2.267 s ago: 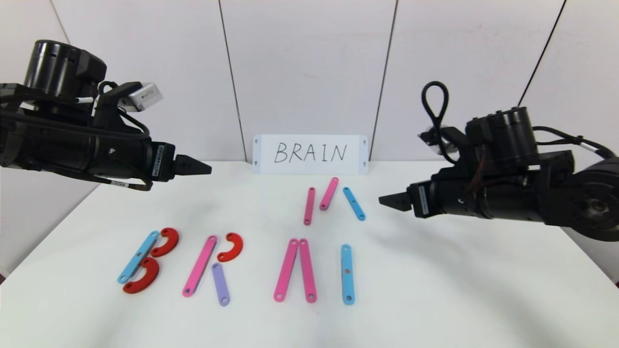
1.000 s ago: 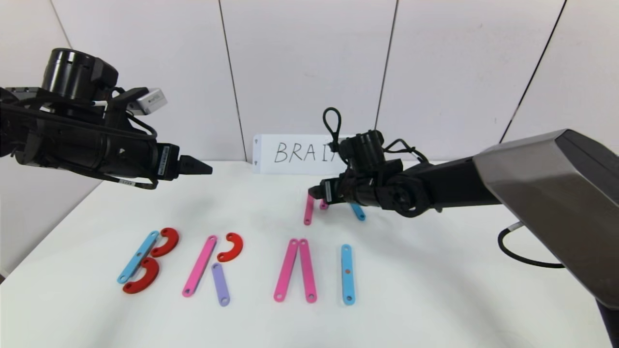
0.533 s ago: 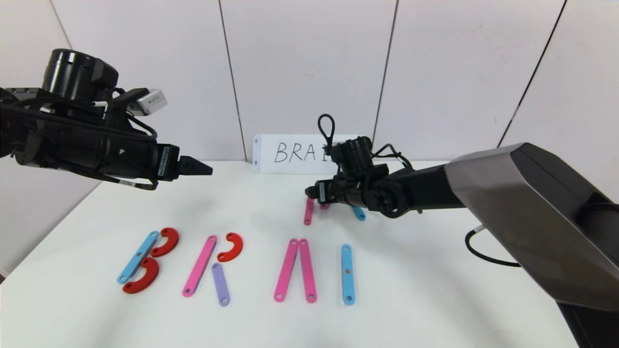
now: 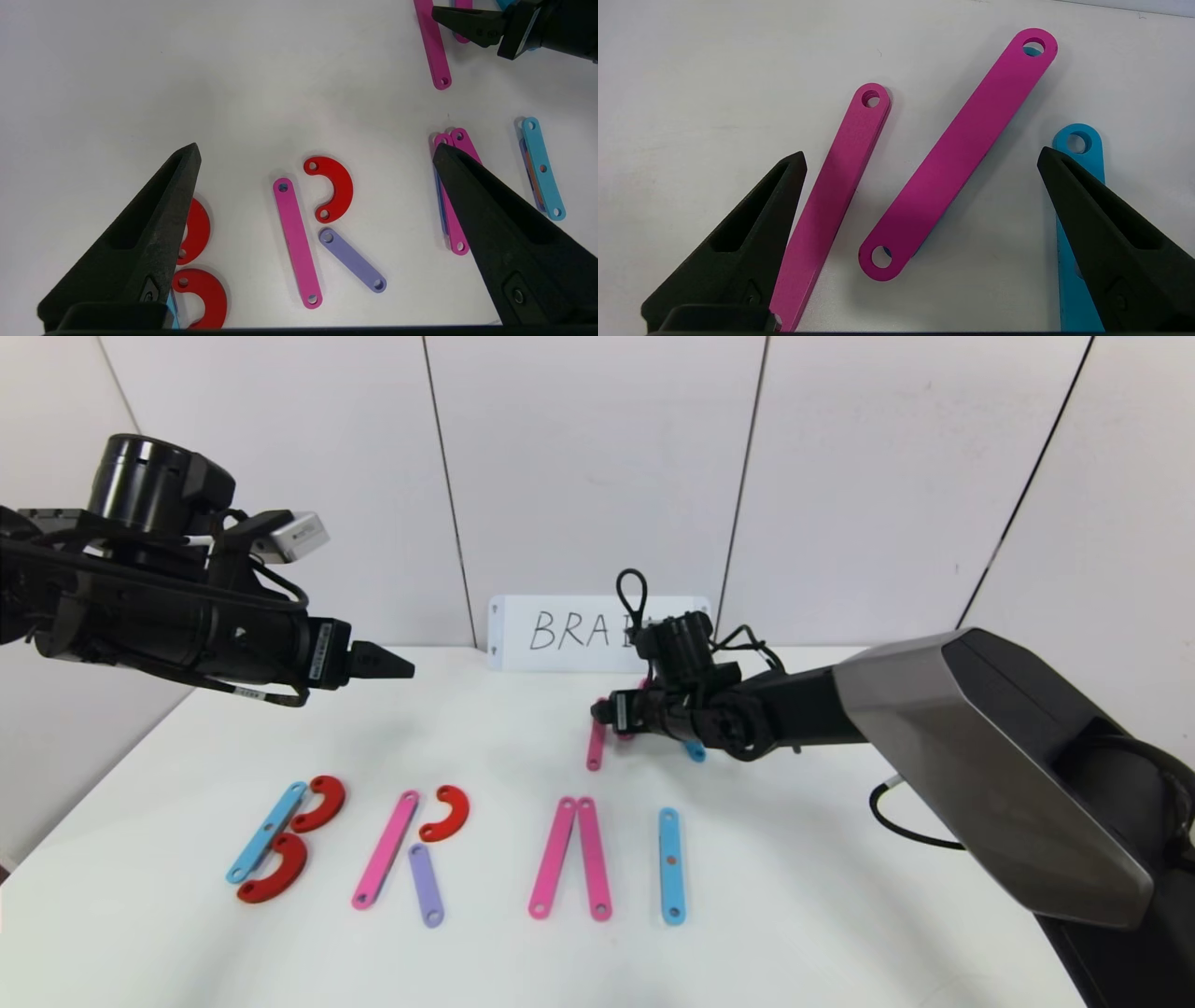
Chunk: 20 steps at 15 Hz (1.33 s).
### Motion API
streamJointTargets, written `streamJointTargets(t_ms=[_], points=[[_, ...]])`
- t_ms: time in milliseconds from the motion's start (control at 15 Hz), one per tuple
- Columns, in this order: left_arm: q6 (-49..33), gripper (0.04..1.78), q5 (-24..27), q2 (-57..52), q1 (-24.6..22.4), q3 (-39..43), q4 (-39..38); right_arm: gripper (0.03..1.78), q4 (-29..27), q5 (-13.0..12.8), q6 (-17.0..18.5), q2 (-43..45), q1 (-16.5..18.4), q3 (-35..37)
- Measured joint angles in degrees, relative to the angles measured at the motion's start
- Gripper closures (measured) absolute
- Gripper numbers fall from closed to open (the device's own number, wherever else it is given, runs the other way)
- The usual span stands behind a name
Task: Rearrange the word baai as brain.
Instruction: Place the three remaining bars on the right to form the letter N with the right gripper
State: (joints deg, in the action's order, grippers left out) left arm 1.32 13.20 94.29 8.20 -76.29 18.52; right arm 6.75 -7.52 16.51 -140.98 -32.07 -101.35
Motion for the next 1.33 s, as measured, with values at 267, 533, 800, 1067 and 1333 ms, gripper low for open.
streamJointTargets(t_ms=[267,533,800,1067,1333], points=[[0.09,0.08,0.00,0.02,0.37,0.11,0.02,0.08,0.00,-0.07,0.02,-0.37,0.33,-0.16],[0.09,0.08,0.00,0.02,0.59,0.18,0.09,0.08,-0.04,-2.12,-0.02,-0.56,0.83,-0.18],[0.06,0.08,-0.01,0.09,0.98,0.24,0.09,0.08,-0.41,-2.56,-0.33,-0.78,1.32,-0.38],[0.09,0.08,-0.01,0.09,1.08,0.27,0.11,0.08,-0.67,-4.16,-1.02,-1.18,1.32,-0.83],[0.06,0.08,-0.01,0.06,1.18,0.27,0.11,0.08,-0.87,-6.30,-2.89,-1.94,1.34,-1.73]])
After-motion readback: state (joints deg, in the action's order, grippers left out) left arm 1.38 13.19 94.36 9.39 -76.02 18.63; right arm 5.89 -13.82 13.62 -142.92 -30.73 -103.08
